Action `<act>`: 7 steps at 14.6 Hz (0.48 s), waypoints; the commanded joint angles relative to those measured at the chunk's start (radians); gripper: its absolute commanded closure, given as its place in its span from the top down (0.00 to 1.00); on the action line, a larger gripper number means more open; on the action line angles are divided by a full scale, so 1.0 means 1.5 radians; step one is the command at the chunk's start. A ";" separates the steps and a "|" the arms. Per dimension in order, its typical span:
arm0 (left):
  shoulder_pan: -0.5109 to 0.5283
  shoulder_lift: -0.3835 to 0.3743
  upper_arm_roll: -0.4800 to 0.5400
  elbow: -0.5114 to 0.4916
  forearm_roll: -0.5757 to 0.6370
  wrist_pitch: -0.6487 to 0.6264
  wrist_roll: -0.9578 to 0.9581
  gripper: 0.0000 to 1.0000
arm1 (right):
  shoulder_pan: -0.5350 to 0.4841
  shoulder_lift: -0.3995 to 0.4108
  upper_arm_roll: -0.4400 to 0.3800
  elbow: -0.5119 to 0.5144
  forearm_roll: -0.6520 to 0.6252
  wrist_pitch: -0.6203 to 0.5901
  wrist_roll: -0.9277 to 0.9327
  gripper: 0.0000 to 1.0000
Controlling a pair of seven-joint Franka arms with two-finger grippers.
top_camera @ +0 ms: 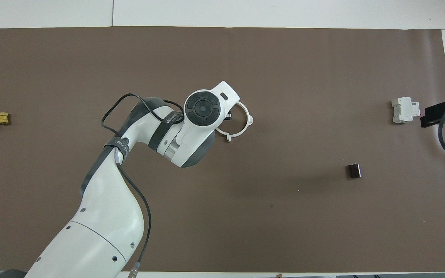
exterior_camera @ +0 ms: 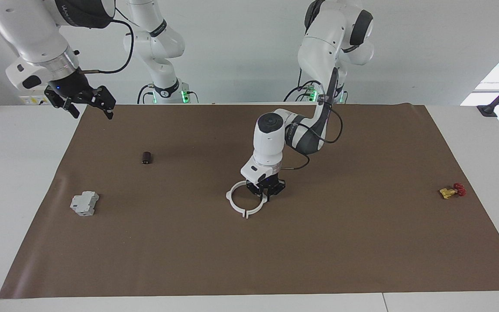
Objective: Assemble drain pipe with both arms
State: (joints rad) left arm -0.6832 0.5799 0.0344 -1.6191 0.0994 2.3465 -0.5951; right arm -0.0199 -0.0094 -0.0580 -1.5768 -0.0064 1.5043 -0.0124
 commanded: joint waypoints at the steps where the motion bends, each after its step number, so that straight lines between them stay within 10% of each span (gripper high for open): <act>1: -0.008 0.020 0.005 0.021 -0.004 -0.006 -0.002 0.00 | -0.010 -0.009 0.005 -0.012 0.012 0.008 -0.022 1.00; 5: -0.005 0.017 0.004 0.017 -0.005 0.009 -0.003 0.07 | -0.010 -0.009 0.005 -0.012 0.012 0.008 -0.022 1.00; 7: -0.002 0.010 0.003 0.016 -0.012 0.013 -0.003 0.73 | -0.010 -0.009 0.005 -0.012 0.012 0.008 -0.022 1.00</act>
State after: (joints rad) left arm -0.6835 0.5807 0.0343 -1.6177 0.0957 2.3539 -0.5962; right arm -0.0199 -0.0094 -0.0580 -1.5768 -0.0064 1.5043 -0.0124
